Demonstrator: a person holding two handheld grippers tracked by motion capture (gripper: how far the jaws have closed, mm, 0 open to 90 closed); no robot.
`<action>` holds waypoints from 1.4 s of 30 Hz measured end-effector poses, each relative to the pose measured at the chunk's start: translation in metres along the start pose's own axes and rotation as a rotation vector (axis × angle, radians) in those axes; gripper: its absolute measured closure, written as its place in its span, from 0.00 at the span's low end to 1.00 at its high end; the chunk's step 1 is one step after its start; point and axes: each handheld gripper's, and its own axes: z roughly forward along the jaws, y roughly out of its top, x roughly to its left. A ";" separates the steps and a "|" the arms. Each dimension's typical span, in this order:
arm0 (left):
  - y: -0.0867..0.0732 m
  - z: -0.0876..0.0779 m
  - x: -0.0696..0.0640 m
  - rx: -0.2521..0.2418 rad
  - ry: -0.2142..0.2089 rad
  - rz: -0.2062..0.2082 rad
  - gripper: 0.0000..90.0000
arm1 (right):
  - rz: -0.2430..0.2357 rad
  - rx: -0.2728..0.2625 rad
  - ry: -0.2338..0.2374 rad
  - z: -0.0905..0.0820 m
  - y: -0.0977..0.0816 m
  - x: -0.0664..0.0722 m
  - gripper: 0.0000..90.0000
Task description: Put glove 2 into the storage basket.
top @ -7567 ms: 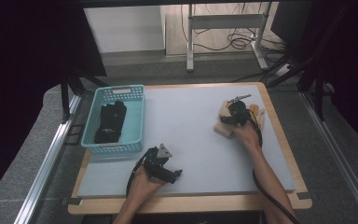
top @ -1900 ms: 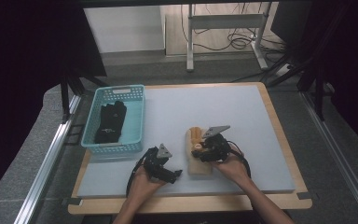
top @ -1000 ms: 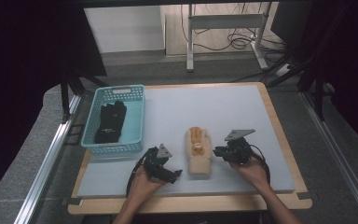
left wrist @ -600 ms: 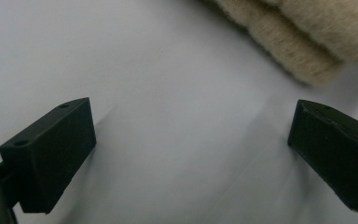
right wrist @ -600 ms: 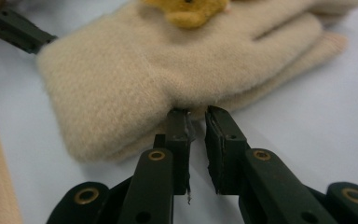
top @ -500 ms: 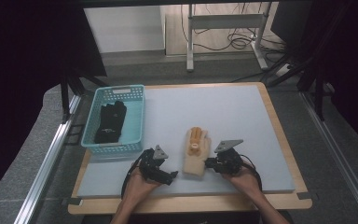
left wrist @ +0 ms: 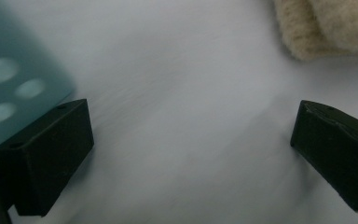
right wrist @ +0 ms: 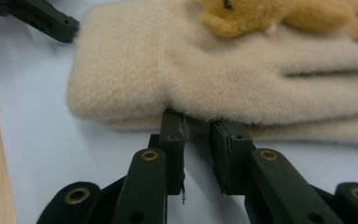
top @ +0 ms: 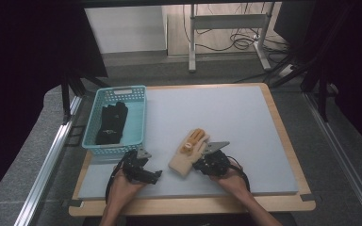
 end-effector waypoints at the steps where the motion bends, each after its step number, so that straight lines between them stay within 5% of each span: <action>1: -0.002 -0.001 0.003 -0.002 0.007 -0.010 0.00 | 0.002 -0.003 0.005 0.003 0.002 0.001 0.81; 6: -0.012 -0.002 0.013 -0.029 -0.013 -0.059 0.00 | 0.000 -0.018 0.021 0.015 0.010 0.005 0.80; 12: -0.015 -0.002 0.012 -0.060 -0.011 -0.050 0.00 | -0.019 -0.002 0.015 0.013 0.011 0.007 0.73; 20: -0.017 -0.001 0.014 -0.071 -0.020 -0.049 0.00 | 0.035 -0.030 -0.079 -0.021 -0.010 -0.018 0.58; 29: -0.017 -0.001 0.014 -0.075 -0.020 -0.050 0.00 | 0.134 -0.049 -0.254 -0.060 -0.044 -0.055 0.31; 34: -0.017 -0.001 0.014 -0.074 -0.021 -0.051 0.00 | 0.113 -0.019 -0.359 -0.072 -0.061 -0.069 0.23; 38: -0.017 -0.001 0.014 -0.074 -0.021 -0.051 0.00 | 0.167 -0.024 -0.329 -0.075 -0.065 -0.079 0.21; 42: -0.017 -0.001 0.014 -0.075 -0.021 -0.051 0.00 | 0.164 -0.020 -0.331 -0.074 -0.065 -0.079 0.21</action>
